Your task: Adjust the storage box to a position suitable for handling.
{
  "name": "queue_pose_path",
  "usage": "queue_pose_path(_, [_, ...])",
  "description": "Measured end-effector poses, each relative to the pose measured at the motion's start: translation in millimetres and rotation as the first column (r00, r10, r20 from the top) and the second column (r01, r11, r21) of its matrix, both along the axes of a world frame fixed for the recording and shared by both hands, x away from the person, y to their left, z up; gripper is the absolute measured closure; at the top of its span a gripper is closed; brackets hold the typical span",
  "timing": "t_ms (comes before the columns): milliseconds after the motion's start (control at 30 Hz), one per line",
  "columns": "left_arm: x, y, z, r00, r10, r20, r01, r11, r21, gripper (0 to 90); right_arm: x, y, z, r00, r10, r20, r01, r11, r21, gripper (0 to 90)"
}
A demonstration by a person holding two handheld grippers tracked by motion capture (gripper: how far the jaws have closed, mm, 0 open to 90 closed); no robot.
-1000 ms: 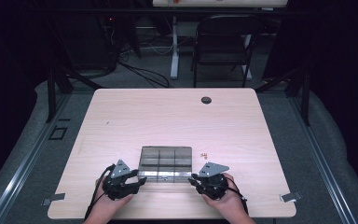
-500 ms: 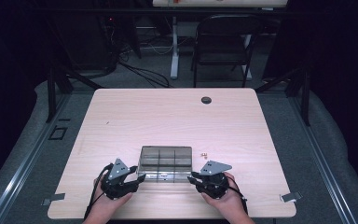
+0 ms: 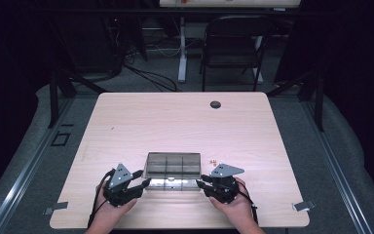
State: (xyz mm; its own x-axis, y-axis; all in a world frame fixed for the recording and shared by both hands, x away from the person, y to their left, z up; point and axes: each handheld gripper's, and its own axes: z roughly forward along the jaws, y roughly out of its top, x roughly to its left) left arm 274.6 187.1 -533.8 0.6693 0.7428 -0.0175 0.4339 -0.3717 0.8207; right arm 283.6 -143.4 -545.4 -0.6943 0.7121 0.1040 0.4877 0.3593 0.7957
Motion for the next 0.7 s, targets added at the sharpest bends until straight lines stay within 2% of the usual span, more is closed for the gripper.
queue_pose_path(200, [0.1,-0.3,3.4,0.9997,-0.002,0.026,0.002,1.0,0.007,56.8,7.6,3.4,-4.1,0.9992,-0.028,-0.028,0.028,0.9996,0.001,67.9])
queue_pose_path(300, [0.6,-0.2,5.7,0.9994,-0.001,0.036,0.0,1.0,0.005,57.0,10.1,5.4,-6.9,0.9985,-0.027,-0.048,0.026,0.9994,-0.023,67.9])
queue_pose_path(400, [1.1,-0.5,8.1,0.9989,0.003,0.046,-0.003,1.0,-0.004,57.5,10.9,5.3,-7.6,0.9981,-0.023,-0.057,0.022,0.9995,-0.022,68.2])
queue_pose_path(700, [4.7,-1.3,16.5,0.9976,0.0,0.069,0.001,0.9999,-0.011,58.1,10.3,3.9,-7.6,0.9981,-0.018,-0.058,0.017,0.9998,-0.015,69.7])
